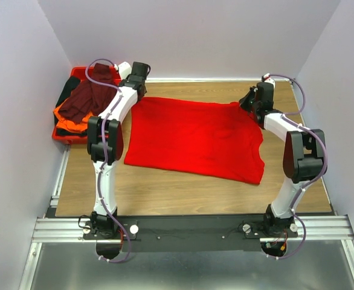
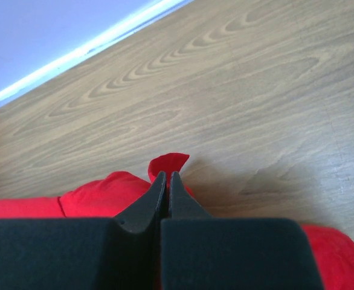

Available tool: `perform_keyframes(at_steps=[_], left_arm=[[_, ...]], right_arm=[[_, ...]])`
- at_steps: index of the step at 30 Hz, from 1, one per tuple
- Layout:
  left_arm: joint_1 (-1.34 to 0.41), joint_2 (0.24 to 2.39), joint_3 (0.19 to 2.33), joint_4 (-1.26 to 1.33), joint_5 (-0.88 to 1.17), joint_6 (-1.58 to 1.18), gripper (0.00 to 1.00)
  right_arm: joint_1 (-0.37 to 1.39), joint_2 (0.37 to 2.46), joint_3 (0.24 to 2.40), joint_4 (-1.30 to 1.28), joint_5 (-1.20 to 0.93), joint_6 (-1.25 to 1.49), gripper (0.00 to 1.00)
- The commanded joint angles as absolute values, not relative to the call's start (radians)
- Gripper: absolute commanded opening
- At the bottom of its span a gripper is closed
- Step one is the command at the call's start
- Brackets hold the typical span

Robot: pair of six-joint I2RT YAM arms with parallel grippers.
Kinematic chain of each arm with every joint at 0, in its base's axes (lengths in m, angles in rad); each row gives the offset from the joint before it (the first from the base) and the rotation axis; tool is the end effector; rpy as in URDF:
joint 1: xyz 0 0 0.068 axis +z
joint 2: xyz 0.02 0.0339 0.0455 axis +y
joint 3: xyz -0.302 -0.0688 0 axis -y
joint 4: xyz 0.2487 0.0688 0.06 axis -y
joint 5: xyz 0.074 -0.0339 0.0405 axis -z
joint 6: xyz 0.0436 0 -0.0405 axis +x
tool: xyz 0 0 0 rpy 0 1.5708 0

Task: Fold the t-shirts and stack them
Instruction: Fold the tshirt

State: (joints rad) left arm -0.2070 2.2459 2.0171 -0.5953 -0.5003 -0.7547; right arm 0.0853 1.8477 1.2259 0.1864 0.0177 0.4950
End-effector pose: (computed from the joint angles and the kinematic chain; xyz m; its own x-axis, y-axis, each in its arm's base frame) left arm 0.5336 -0.0907 0.2689 -0.4283 -0.5243 -0.7360 -0.5930 0.7777 -0.2088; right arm 0.4447 0.0373 0.2583 -0.4027 0.4423 -0.8014 0.1387 0.8949 0.4241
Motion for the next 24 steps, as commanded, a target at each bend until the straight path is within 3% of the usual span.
perform_keyframes(at_steps=[1,24], left_arm=[[-0.192,2.200,1.958,-0.546,-0.489,-0.726,0.00],[-0.190,1.841,1.362,-0.336,-0.417,-0.816,0.00]], right_arm=[[0.077,1.861,1.243,0.179,0.012,0.488,0.05],[0.078,1.457,0.752,0.181,-0.045,0.618,0.01]])
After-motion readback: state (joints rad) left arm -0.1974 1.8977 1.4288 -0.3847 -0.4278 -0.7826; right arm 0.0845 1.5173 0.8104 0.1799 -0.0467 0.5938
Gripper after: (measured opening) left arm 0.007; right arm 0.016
